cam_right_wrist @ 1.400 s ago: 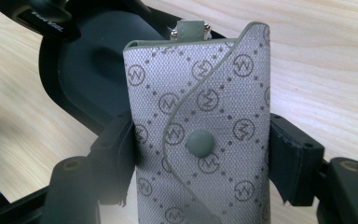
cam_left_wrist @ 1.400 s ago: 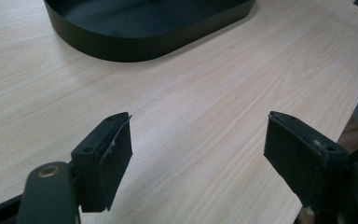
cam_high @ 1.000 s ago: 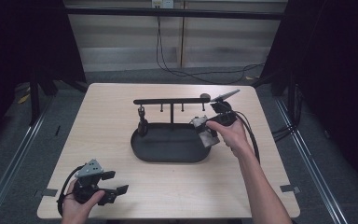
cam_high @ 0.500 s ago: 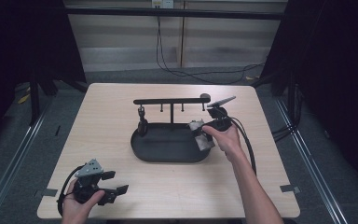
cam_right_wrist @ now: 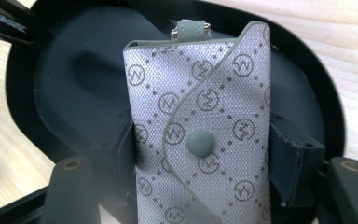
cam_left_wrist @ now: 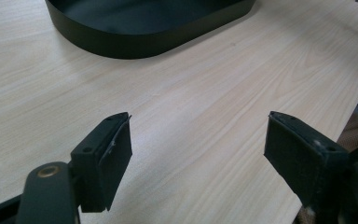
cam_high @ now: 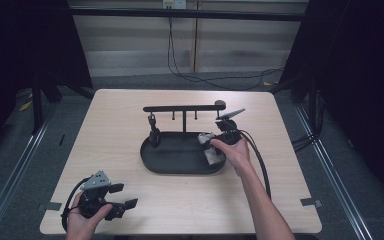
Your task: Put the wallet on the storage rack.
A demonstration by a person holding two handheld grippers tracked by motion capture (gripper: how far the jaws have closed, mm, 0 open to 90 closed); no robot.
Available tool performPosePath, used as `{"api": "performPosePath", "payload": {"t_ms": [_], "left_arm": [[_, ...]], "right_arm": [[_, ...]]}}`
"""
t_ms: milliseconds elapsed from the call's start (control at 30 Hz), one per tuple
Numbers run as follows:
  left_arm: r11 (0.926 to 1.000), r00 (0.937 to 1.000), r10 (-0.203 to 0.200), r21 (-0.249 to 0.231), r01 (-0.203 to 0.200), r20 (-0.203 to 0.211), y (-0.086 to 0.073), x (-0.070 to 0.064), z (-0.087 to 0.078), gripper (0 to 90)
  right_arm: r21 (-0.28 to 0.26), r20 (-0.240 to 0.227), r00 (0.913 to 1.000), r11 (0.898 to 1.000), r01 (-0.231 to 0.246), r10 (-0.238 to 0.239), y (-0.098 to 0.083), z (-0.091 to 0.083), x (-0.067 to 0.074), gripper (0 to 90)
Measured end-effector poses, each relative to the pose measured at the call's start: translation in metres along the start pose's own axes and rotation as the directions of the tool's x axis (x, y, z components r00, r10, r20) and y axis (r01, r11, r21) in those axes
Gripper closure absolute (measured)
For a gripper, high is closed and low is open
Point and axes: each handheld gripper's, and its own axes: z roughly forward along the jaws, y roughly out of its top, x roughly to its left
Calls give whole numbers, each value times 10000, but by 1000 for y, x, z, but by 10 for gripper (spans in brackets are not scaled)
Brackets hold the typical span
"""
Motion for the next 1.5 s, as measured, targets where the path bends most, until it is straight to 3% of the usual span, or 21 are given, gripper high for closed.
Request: {"api": "performPosePath", "payload": {"t_ms": [900,1100,1233,1500], "left_arm": [[10000,10000,-25,-71,25,32,0,0,-1,229],[10000,10000,13,-61,-13,44,0,-1,-1,229],[10000,10000,-20,-55,21,61,0,0,-1,229],[10000,10000,-49,-49,49,71,0,0,0,229]], "right_arm": [[-101,980,9952,9999,79,-69,-4,28,-1,297],[-135,932,9956,9999,53,-40,-4,28,-1,271],[-185,786,9963,9993,-331,345,-4,28,-2,254],[-390,764,9970,9992,-73,103,-3,23,0,244]]}}
